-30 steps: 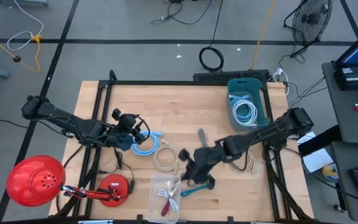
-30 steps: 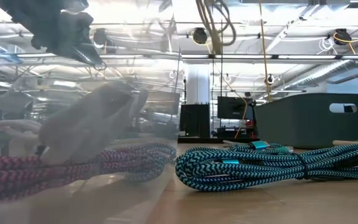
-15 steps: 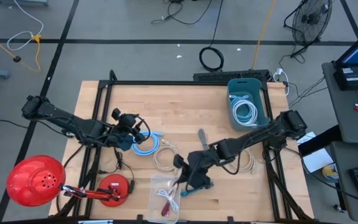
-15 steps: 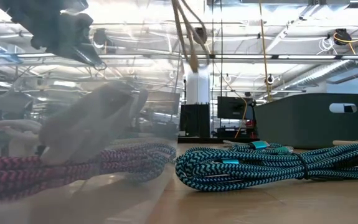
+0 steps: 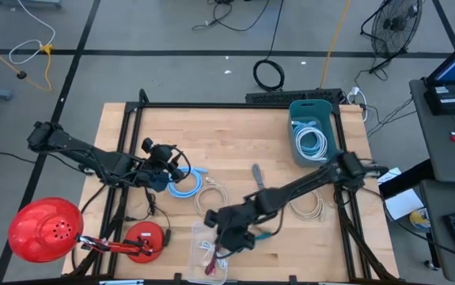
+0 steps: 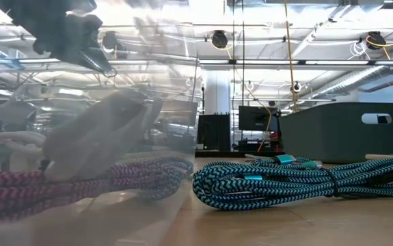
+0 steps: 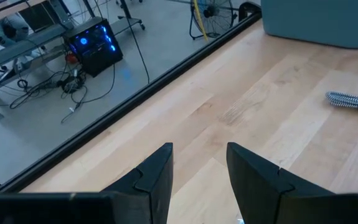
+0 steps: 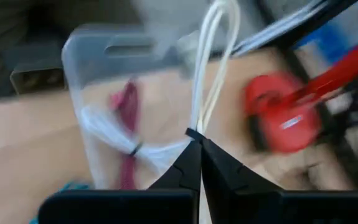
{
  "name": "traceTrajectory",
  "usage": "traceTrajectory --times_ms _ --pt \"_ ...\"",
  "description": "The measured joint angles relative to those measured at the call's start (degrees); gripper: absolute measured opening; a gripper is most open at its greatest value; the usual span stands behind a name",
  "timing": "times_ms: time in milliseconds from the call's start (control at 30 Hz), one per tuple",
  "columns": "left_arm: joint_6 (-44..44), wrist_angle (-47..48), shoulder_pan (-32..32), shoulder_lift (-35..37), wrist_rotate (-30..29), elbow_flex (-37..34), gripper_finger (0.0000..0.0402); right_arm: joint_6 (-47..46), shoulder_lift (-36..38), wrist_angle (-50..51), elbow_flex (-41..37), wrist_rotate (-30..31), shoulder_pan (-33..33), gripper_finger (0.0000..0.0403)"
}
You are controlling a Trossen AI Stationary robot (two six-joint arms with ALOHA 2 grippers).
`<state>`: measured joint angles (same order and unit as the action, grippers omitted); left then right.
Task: Pick & Place USB Port
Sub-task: Put the white charger cable into the transparent bin, then put the blue usb cable into the blue bin
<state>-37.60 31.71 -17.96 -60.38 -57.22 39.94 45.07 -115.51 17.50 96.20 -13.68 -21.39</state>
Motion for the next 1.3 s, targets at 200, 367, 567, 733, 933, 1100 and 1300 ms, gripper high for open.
traceTrajectory --times_ms 200,367,567,733,933,1100,1300 --pt "0.00 0.66 -0.02 0.00 0.84 0.00 0.0154 0.63 -7.08 7.36 8.14 0.03 -0.50 0.0000" --pt "-1.11 2.94 -0.01 -0.02 1.23 -0.03 0.0154 0.56 -7.21 7.30 8.36 -0.14 -1.25 0.0000" --pt "-1.75 3.01 -0.02 0.00 1.22 -0.04 0.0154 0.44 -7.21 8.16 8.36 -0.16 -2.66 0.0000" --pt "-1.95 2.86 -0.02 0.00 1.22 -0.04 0.0154 -2.20 -7.23 8.50 8.36 0.16 -2.73 0.0000" --pt "-1.81 2.88 -0.02 0.00 1.22 -0.04 0.0154 -7.53 -7.21 8.04 8.36 2.74 -2.75 0.0015" --pt "-1.73 3.19 -0.02 0.00 1.22 -0.04 0.0154 -8.60 -7.21 7.55 8.31 3.07 -2.73 0.0041" --pt "-1.75 3.21 -0.02 0.00 1.21 -0.04 0.0154 -9.47 -7.21 7.43 8.31 2.98 -2.73 0.0073"
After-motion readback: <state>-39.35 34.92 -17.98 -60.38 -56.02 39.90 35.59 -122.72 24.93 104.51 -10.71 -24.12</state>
